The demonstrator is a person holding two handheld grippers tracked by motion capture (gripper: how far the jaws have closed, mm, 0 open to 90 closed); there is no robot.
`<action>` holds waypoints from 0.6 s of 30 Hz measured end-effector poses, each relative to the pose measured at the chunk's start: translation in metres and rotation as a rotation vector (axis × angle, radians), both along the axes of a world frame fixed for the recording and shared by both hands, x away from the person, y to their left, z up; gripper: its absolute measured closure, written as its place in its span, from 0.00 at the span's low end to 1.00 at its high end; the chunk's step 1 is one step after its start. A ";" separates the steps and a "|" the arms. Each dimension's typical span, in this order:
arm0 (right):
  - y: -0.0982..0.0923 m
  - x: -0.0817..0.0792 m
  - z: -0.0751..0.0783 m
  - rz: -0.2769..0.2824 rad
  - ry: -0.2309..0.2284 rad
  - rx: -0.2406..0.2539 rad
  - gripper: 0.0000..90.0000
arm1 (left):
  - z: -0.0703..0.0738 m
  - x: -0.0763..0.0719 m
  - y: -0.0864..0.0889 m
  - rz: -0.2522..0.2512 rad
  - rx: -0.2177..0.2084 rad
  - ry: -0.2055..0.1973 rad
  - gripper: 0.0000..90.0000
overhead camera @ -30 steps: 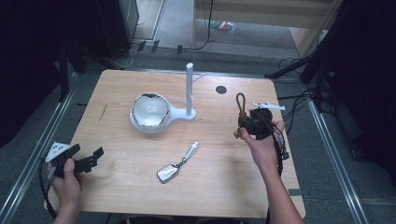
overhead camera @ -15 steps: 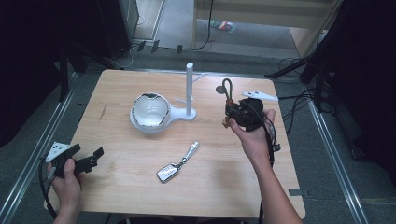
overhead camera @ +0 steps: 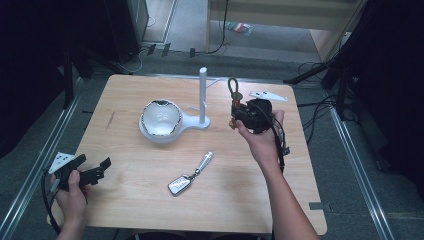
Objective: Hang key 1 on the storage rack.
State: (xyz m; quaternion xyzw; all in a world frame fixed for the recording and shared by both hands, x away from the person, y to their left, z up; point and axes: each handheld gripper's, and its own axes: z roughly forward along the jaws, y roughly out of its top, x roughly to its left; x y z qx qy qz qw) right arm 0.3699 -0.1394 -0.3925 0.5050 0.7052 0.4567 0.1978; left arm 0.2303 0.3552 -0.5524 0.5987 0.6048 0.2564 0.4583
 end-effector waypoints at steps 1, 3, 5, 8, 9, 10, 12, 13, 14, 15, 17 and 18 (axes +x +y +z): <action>0.001 0.003 -0.002 0.002 0.000 0.003 0.79 | 0.000 0.000 0.000 -0.001 0.001 -0.001 0.00; 0.002 0.005 -0.003 0.007 0.000 0.014 0.78 | 0.000 0.000 0.000 0.001 -0.001 -0.001 0.00; 0.002 0.007 -0.004 0.012 -0.003 0.022 0.78 | 0.000 0.000 0.000 0.000 -0.001 0.000 0.00; 0.003 0.010 -0.006 0.028 -0.008 0.046 0.78 | 0.000 0.000 0.000 -0.001 0.002 0.001 0.00; 0.003 0.011 -0.007 0.038 -0.010 0.053 0.78 | 0.000 0.000 0.000 -0.001 0.002 0.001 0.00; 0.003 0.012 -0.008 0.044 -0.011 0.059 0.78 | 0.000 0.000 -0.001 -0.002 0.003 0.002 0.00; 0.003 0.013 -0.008 0.046 -0.008 0.062 0.78 | 0.000 0.000 0.000 -0.001 0.001 0.001 0.00; 0.004 0.016 -0.009 0.049 -0.007 0.063 0.78 | 0.000 0.000 0.000 -0.001 -0.001 0.001 0.00; 0.005 0.017 -0.010 0.049 -0.004 0.066 0.78 | 0.000 0.000 0.000 -0.001 0.000 0.001 0.00; 0.006 0.018 -0.010 0.049 -0.002 0.064 0.78 | 0.000 0.000 0.000 -0.002 0.000 0.000 0.00; 0.007 0.019 -0.010 0.049 -0.001 0.062 0.78 | 0.000 0.000 0.000 -0.002 0.000 0.000 0.00; 0.009 0.022 -0.011 0.051 0.003 0.066 0.78 | 0.000 0.000 0.000 -0.001 0.000 0.001 0.00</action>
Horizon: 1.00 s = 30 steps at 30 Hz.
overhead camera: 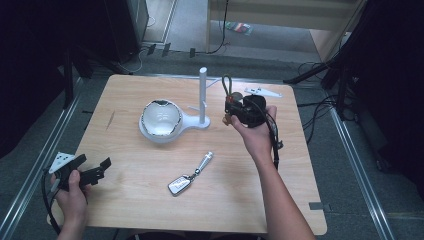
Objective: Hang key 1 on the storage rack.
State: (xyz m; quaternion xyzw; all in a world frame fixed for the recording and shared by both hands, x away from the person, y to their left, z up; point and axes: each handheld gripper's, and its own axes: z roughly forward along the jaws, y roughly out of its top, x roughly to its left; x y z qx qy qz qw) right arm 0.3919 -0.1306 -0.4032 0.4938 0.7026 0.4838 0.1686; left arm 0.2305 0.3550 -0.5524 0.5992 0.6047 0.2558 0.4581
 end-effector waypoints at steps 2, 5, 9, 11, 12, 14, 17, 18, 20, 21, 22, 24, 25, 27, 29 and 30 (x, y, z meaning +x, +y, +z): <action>0.002 0.003 0.000 0.002 0.004 0.000 0.78 | 0.000 0.000 0.000 0.000 0.000 0.000 0.00; 0.003 0.005 0.001 0.005 0.005 0.006 0.78 | 0.000 0.000 0.000 -0.001 0.003 0.001 0.00; 0.008 0.011 -0.001 0.027 0.027 0.025 0.78 | 0.000 0.000 0.000 0.000 0.003 0.002 0.00; 0.009 0.013 -0.003 0.030 0.031 0.025 0.78 | 0.000 0.000 0.000 0.000 0.003 0.001 0.00; 0.009 0.013 -0.003 0.030 0.031 0.025 0.78 | 0.000 0.000 0.000 0.000 0.003 0.001 0.00; 0.011 0.016 -0.005 0.036 0.045 0.046 0.77 | 0.000 0.000 0.000 -0.001 0.003 0.001 0.00; 0.014 0.018 -0.007 0.040 0.052 0.048 0.77 | 0.000 0.000 -0.001 0.000 0.003 0.003 0.00; 0.015 0.019 -0.008 0.043 0.057 0.051 0.77 | 0.000 0.000 -0.001 -0.001 0.003 0.003 0.00; 0.016 0.020 -0.009 0.045 0.062 0.056 0.77 | 0.000 0.000 0.000 -0.001 0.002 0.002 0.00; 0.016 0.021 -0.009 0.048 0.064 0.058 0.77 | 0.000 0.000 0.000 -0.001 0.002 0.002 0.00; 0.016 0.022 -0.009 0.049 0.072 0.060 0.77 | 0.000 0.000 0.000 -0.001 0.002 0.002 0.00; 0.017 0.022 -0.009 0.051 0.072 0.059 0.77 | 0.000 0.000 0.000 -0.001 0.003 0.002 0.00; 0.017 0.023 -0.009 0.050 0.076 0.060 0.77 | 0.000 0.000 0.000 -0.001 0.002 0.002 0.00; 0.018 0.025 -0.009 0.056 0.080 0.061 0.77 | 0.000 0.000 0.000 -0.001 0.003 0.001 0.00; 0.019 0.026 -0.009 0.065 0.091 0.061 0.77 | 0.000 0.000 0.000 -0.001 0.002 0.002 0.00; 0.020 0.027 -0.009 0.070 0.093 0.062 0.77 | 0.000 0.000 0.000 -0.001 0.002 0.002 0.00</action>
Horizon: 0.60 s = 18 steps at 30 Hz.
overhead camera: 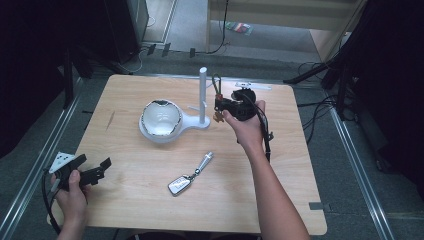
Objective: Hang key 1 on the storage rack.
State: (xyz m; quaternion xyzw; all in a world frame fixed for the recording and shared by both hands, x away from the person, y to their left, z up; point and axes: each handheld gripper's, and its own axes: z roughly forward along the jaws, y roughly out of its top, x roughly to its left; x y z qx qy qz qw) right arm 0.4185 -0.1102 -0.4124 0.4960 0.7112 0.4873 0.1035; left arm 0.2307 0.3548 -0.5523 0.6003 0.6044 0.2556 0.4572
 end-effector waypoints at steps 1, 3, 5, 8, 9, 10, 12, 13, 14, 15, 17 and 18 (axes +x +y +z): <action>0.001 0.001 -0.001 0.005 0.003 -0.005 0.77 | 0.000 0.000 0.000 -0.001 0.001 -0.001 0.00; 0.002 0.001 -0.002 0.008 0.010 -0.009 0.77 | 0.000 0.000 0.000 -0.001 0.002 -0.002 0.00; 0.003 0.001 -0.003 0.013 0.016 -0.009 0.77 | 0.000 0.000 0.000 -0.001 0.001 -0.001 0.00; 0.004 0.000 -0.005 0.027 0.027 -0.024 0.77 | 0.000 0.000 0.000 -0.002 0.004 -0.001 0.00; 0.005 0.000 -0.005 0.030 0.034 -0.029 0.77 | 0.000 0.000 0.000 -0.002 0.004 -0.002 0.00; 0.005 0.000 -0.006 0.034 0.031 -0.034 0.77 | 0.000 0.000 0.000 -0.002 0.003 -0.001 0.00; 0.006 -0.001 -0.006 0.036 0.035 -0.035 0.77 | 0.000 0.000 0.000 -0.001 0.002 -0.002 0.00; 0.007 -0.001 -0.006 0.045 0.057 -0.029 0.77 | 0.000 0.000 -0.001 -0.002 0.006 -0.001 0.00; 0.007 -0.001 -0.007 0.055 0.066 -0.035 0.76 | 0.000 0.000 -0.001 -0.003 0.006 -0.002 0.00; 0.008 -0.002 -0.007 0.062 0.073 -0.045 0.76 | 0.000 0.000 -0.001 -0.003 0.006 -0.001 0.00; 0.010 -0.003 -0.008 0.071 0.078 -0.074 0.75 | 0.000 0.000 0.000 -0.003 0.005 -0.002 0.00; 0.010 -0.003 -0.008 0.071 0.078 -0.074 0.75 | 0.000 0.000 0.000 -0.003 0.005 -0.002 0.00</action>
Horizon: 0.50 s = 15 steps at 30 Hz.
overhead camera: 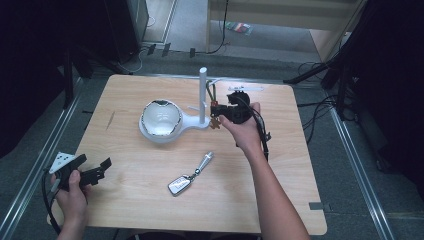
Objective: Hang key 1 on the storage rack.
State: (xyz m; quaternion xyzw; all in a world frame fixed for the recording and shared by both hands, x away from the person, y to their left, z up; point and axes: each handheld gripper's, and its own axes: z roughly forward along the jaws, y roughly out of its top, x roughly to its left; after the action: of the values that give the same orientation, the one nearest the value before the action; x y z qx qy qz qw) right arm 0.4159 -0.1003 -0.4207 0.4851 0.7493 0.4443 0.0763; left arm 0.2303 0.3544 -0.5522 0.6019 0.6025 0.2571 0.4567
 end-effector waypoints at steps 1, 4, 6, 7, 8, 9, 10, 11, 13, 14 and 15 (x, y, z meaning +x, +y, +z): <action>0.000 -0.002 0.000 -0.001 -0.018 -0.010 0.70 | 0.000 0.000 0.000 0.000 0.001 -0.002 0.00; -0.004 -0.005 0.002 -0.022 -0.038 0.001 0.66 | 0.000 0.000 0.000 0.000 0.001 -0.002 0.00; -0.007 -0.006 0.002 -0.027 -0.034 0.000 0.66 | 0.000 0.000 0.000 0.000 0.001 -0.001 0.00; -0.008 -0.008 0.003 -0.030 -0.034 -0.008 0.66 | 0.000 0.000 0.000 0.000 0.001 -0.002 0.00; -0.008 -0.009 0.003 -0.036 -0.032 -0.019 0.66 | 0.000 0.000 0.000 0.000 0.002 -0.001 0.00; -0.009 -0.011 0.003 -0.045 -0.029 -0.034 0.65 | 0.000 0.000 0.000 0.000 0.000 -0.003 0.00; -0.008 -0.013 0.004 -0.052 -0.019 -0.046 0.64 | 0.000 0.000 0.000 0.000 0.002 -0.002 0.00; -0.008 -0.016 0.005 -0.050 -0.010 -0.052 0.63 | 0.000 0.000 0.000 0.000 0.002 -0.002 0.00; -0.006 -0.021 0.007 -0.038 0.010 -0.075 0.63 | 0.000 0.000 -0.001 0.000 0.001 -0.002 0.00; -0.005 -0.024 0.009 -0.035 0.018 -0.095 0.63 | 0.000 0.000 -0.001 0.000 0.003 0.000 0.00; -0.003 -0.027 0.010 -0.030 0.036 -0.121 0.63 | 0.000 0.000 -0.001 0.000 0.004 0.001 0.00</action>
State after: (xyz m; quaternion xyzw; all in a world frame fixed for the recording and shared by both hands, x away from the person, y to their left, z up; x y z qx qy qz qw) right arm 0.3885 -0.1031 -0.4109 0.4987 0.7686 0.3884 0.0986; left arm 0.2306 0.3537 -0.5522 0.6030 0.6023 0.2578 0.4551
